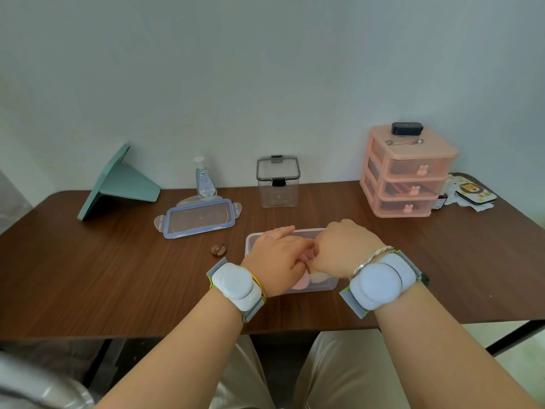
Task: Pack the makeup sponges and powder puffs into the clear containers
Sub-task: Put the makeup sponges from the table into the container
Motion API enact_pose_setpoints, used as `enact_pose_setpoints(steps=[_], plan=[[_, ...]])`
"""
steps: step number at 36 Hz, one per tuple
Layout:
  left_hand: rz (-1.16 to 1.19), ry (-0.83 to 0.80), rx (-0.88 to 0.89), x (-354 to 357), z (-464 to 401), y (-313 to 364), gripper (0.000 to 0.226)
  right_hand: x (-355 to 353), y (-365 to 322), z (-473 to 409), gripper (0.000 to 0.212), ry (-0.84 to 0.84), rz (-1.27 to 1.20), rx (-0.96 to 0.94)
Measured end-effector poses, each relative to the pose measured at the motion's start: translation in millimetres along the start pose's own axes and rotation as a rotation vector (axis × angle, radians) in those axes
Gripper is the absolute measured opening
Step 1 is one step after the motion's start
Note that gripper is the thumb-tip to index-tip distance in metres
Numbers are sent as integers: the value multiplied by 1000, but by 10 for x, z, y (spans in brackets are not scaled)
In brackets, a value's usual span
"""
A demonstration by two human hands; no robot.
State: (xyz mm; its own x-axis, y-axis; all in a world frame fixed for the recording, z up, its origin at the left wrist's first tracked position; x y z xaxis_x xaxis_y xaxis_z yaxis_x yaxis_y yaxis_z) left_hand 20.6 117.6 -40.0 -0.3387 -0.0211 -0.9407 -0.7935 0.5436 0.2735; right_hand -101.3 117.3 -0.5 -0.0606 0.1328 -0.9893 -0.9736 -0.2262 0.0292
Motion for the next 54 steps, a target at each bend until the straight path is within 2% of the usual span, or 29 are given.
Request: enact_pose_setpoints(steps=[6,10,13,16,27,36,39,42,45,49,54], plan=[[-60,-38,-31,-13,-21,19,45,52,6,-28,24,34,-14,22],[-54,-44,-6,-11,-34,17,41,7,49,-28,27,90,-80,41],[-50,-32,17,-12,-48,-5,47,-53,80,-18,31,139,-64,33],[-38,-36,-52,-44,-23,-14,51,18,86,-57,35,117,-32,-1],[-302,-41,-182,-149,-32,-111,39,77,52,-76,29,142,43,-1],[-227,24,-203,-148,-37,-107,36,-13,23,-19,32,101,25,17],[-101,78,-229,-215,-14,-124,36,-42,19,-16,29,239,30,-2],[30,201,-281,-360,19,-179,35,-77,30,-22,31,407,-5,-18],[42,259,-363,-469,65,-311,33,-43,57,-63,33,395,-34,11],[12,183,-489,-509,142,-501,35,23,73,-117,32,293,-33,48],[40,76,-540,-456,186,-578,36,40,105,-171,29,305,-61,65]])
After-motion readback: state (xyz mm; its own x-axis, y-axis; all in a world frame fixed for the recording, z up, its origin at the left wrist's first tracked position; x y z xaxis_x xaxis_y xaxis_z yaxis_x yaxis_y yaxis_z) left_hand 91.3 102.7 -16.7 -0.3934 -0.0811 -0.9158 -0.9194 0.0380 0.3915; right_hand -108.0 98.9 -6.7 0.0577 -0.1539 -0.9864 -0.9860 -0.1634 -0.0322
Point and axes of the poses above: each hand's wrist, its own z-axis away from the middle knuckle, its own x-axis out of the palm, y = z × x, the point moved 4 cm from there along -z, towards the middle knuckle, and after that the axes turned 6 degrees about y, right-handed, at the moved point
